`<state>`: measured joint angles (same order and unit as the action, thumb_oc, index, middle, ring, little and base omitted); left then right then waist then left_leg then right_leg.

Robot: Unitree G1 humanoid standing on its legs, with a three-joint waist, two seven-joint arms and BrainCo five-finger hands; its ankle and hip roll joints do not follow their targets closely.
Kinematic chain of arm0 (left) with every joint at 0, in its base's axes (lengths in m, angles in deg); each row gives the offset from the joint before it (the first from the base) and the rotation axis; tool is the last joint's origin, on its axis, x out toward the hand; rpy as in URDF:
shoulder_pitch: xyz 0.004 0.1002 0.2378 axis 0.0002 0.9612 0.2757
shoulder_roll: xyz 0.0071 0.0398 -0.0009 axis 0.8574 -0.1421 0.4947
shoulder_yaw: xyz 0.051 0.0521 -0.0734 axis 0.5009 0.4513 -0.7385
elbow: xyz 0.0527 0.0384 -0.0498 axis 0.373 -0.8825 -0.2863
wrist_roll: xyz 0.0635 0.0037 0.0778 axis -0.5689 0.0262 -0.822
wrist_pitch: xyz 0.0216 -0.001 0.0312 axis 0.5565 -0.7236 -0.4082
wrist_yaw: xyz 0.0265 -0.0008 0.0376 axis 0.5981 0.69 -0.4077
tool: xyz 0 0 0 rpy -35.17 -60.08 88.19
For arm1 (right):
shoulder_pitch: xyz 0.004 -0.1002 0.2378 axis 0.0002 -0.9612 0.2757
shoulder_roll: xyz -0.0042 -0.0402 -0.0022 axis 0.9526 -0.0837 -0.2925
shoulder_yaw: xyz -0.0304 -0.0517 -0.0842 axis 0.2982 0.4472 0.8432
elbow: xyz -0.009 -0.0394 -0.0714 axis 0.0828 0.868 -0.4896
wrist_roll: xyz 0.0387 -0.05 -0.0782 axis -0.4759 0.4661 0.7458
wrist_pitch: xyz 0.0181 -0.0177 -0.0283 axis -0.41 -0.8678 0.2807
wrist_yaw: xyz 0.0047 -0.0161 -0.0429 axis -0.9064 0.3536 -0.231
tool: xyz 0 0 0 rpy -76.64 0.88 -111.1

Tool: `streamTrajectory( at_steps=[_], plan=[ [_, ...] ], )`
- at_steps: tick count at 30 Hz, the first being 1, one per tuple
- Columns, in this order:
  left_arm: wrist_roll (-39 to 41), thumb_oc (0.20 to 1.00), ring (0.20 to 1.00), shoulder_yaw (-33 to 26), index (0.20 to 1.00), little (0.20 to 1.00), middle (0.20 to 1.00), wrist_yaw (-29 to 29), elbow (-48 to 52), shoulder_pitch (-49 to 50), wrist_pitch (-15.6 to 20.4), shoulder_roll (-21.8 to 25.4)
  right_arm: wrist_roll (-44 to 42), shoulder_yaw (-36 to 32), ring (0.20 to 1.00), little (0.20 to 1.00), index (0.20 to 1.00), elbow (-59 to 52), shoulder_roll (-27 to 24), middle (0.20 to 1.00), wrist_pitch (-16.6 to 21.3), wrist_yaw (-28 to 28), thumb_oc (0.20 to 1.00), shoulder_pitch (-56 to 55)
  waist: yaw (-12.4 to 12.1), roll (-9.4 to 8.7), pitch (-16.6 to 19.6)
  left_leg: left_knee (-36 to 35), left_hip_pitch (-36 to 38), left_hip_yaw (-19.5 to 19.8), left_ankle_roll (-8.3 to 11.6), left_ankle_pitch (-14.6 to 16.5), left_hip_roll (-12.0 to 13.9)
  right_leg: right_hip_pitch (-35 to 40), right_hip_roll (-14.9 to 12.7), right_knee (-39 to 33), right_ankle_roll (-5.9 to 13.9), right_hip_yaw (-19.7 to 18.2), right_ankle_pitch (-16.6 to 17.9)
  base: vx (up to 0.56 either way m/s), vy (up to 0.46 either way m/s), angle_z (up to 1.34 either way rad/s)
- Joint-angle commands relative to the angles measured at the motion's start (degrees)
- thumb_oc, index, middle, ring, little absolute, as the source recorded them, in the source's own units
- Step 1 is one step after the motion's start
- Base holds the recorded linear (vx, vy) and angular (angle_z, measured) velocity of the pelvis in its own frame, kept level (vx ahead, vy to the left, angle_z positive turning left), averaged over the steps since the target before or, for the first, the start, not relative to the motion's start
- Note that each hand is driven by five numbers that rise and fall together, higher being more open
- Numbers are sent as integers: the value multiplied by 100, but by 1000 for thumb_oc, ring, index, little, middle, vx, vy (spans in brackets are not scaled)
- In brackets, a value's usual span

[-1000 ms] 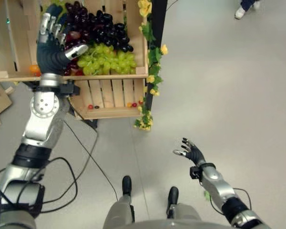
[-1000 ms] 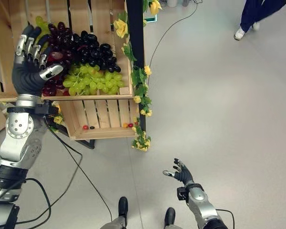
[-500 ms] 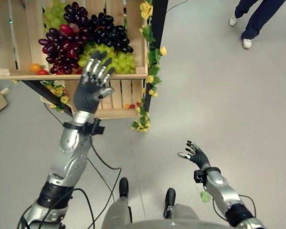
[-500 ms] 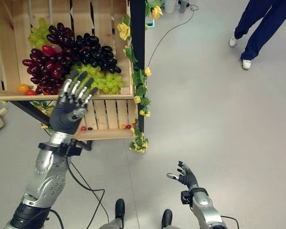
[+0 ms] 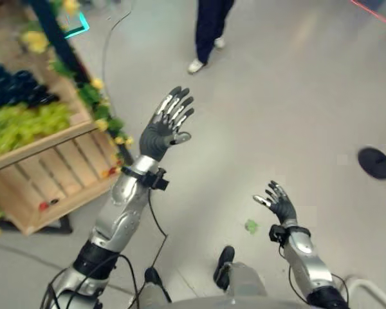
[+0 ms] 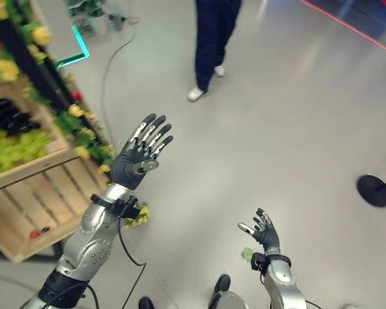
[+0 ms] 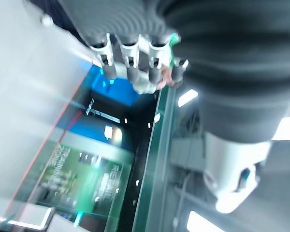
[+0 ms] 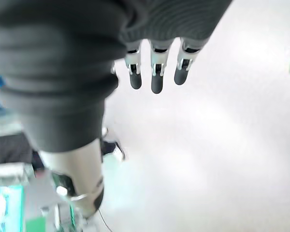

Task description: Pick up the fruits from the basket on one side to the basket on the other side

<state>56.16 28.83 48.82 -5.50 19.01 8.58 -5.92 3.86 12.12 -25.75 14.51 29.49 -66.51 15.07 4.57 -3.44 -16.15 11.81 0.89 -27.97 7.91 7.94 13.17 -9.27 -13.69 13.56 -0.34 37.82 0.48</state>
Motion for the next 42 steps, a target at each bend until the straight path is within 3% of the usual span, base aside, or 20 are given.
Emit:
streamTrajectory(
  at_steps=[1, 6, 8, 9, 10, 11, 12, 13, 14, 16, 19, 22, 23, 25, 27, 32, 37, 38, 39, 42],
  plan=[
    [-203, 1000, 1000, -18, 1000, 1000, 1000, 55, 53, 102, 74, -222, 108, -240, 1000, 1000, 1000, -507, -194, 1000, 273, 13, 1000, -92, 256, 0, 180, 573, -138, -33, -605, 605, 1, 208, -555, 341, 946, -760, -571, 66, -110, -57],
    [-247, 1000, 1000, -79, 1000, 1000, 1000, 35, -276, 354, 31, -398, 73, -352, 1000, 1000, 1000, -575, -340, 1000, 291, 96, 1000, -161, 396, 182, 300, 1225, 69, -310, -483, 750, 300, 460, 29, -76, 680, -1248, -888, 128, -172, -92],
    [-137, 1000, 1000, -34, 1000, 1000, 1000, 14, -550, 456, 34, -541, -18, -377, 1000, 1000, 1000, -693, -442, 1000, 345, 101, 1000, -180, 492, 275, 289, 1828, 50, -178, -264, 580, 443, 584, 315, -265, 540, -1498, -1066, 207, -270, -122],
    [-252, 1000, 1000, -139, 1000, 1000, 1000, -7, -629, 518, 53, -535, 4, -418, 1000, 1000, 1000, -779, -572, 1000, 358, 84, 1000, -177, 543, 373, 220, 2715, -33, 295, 85, 75, 565, 748, 699, -441, 298, -1843, -1260, 145, -165, -113],
    [-255, 1000, 1000, -143, 1000, 1000, 1000, -5, -629, 521, 54, -541, 4, -417, 1000, 1000, 1000, -787, -577, 1000, 353, 84, 1000, -181, 544, 395, 204, 2759, -42, 318, 125, 71, 614, 769, 743, -454, 273, -1841, -1269, 197, -268, -160],
    [-233, 1000, 1000, -168, 1000, 1000, 1000, -77, -737, 630, 80, -611, 10, -322, 1000, 1000, 1000, -783, -666, 1000, 419, 102, 1000, -141, 480, 298, 86, 3622, -272, 1060, 80, -378, 312, 983, 945, -729, 31, -2284, -1195, 51, -140, -139],
    [-233, 1000, 1000, -168, 1000, 1000, 1000, -76, -740, 627, 82, -612, 10, -321, 1000, 1000, 1000, -781, -667, 1000, 421, 103, 1000, -138, 484, 309, 74, 3644, -277, 1075, 88, -371, 330, 994, 961, -732, 24, -2278, -1196, 79, -97, -137],
    [-352, 1000, 1000, -219, 1000, 1000, 1000, -135, -773, 708, 90, -629, 38, -275, 1000, 1000, 1000, -739, -703, 1000, 421, 126, 1000, -108, 377, 241, 15, 3905, -538, 1700, 16, -348, -150, 1012, 946, -752, 0, -2595, -1143, 194, 78, -140],
    [-383, 1000, 1000, -274, 1000, 1000, 1000, -191, -899, 969, 55, -794, 138, -169, 1000, 1000, 1000, -838, -742, 1000, 374, 53, 1000, -160, 181, 297, -26, 3798, -822, 2598, -178, 39, -1155, 1087, 1081, -711, 34, -3229, -1184, 193, 82, -145],
    [-406, 1000, 1000, -289, 1000, 1000, 1000, -168, -985, 1034, 68, -858, 181, -154, 1000, 1000, 1000, -815, -750, 1000, 328, 4, 1000, -186, 141, 332, -12, 3480, -793, 2932, -275, 139, -1453, 1080, 1116, -669, 95, -3547, -1121, 185, 31, -197],
    [-379, 1000, 1000, -284, 1000, 1000, 1000, -157, -1235, 1111, 60, -895, 122, -278, 1000, 1000, 1000, -760, -759, 1000, 314, -29, 1000, -360, 195, 407, 28, 3010, -973, 3430, -354, 26, -1294, 1116, 1303, -767, 133, -4094, -1152, 181, 57, -171],
    [-471, 1000, 1000, -236, 1000, 1000, 1000, -236, -1409, 1120, 49, -947, 86, -263, 1000, 1000, 1000, -641, -795, 1000, 363, 43, 1000, -276, 59, 510, 17, 1572, -1127, 4248, -341, 205, -1609, 1245, 1500, -804, 169, -4720, -1243, 220, 152, -115],
    [-628, 1000, 1000, -233, 1000, 1000, 1000, -331, -1446, 1082, 139, -950, 121, -212, 1000, 1000, 1000, -592, -827, 1000, 387, 106, 1000, -171, -42, 586, 23, 876, -1204, 5075, -201, -117, -1792, 1282, 1658, -779, 261, -5234, -1288, 215, 192, -151],
    [-665, 1000, 1000, -202, 1000, 1000, 1000, -353, -1484, 1033, 174, -975, 157, -179, 1000, 1000, 1000, -600, -881, 1000, 394, 130, 1000, -94, -136, 618, 45, 520, -1123, 5707, -170, -211, -2029, 1319, 1742, -662, 398, -5778, -1331, 183, 161, -153],
    [-707, 1000, 1000, -243, 1000, 1000, 1000, -362, -1466, 1019, 192, -963, 187, -169, 1000, 1000, 1000, -608, -888, 1000, 397, 130, 1000, -45, -178, 594, 53, 531, -1059, 5758, -159, -151, -2059, 1265, 1716, -545, 480, -5981, -1309, 70, 150, -142],
    [-901, 1000, 1000, -189, 1000, 1000, 1000, -328, -1574, 858, 153, -794, 10, -316, 1000, 1000, 1000, -662, -605, 1000, 290, -35, 1000, -288, -14, 268, 217, 236, -677, 4815, -462, 98, -1738, 1109, 1453, -180, 806, -6071, -1332, 141, 237, -119],
    [-1138, 1000, 1000, -134, 1000, 1000, 1000, -427, -1694, 725, 168, -691, -54, -365, 1000, 1000, 1000, -714, -391, 1000, 271, -23, 1000, -339, 277, 129, 280, -583, -522, 4192, -563, -218, -1479, 640, 1234, -232, 1216, -6196, -852, -27, 263, -61],
    [-1138, 1000, 1000, -131, 1000, 1000, 1000, -486, -1758, 676, 199, -670, -46, -348, 1000, 1000, 1000, -708, -352, 1000, 287, 2, 1000, -288, 252, 102, 265, -665, -547, 4010, -558, -250, -1377, 415, 1147, -240, 1231, -5924, -708, -154, 104, -95],
    [-1165, 1000, 1000, -175, 1000, 1000, 1000, -535, -1800, 612, 211, -621, -8, -328, 1000, 1000, 1000, -699, -286, 1000, 298, 11, 1000, -199, 182, 165, 232, -829, -560, 3726, -540, -277, -1152, 202, 875, -242, 1148, -4764, -732, -146, 145, -127],
    [-1186, 1000, 1000, -167, 1000, 1000, 1000, -605, -1990, 550, 228, -623, 127, -303, 1000, 1000, 1000, -551, -284, 1000, 354, 126, 1000, -116, 136, 202, 254, -906, -524, 3450, -496, -349, -967, 306, 594, -327, 1062, -3964, -643, -59, 50, -117]
  ],
)
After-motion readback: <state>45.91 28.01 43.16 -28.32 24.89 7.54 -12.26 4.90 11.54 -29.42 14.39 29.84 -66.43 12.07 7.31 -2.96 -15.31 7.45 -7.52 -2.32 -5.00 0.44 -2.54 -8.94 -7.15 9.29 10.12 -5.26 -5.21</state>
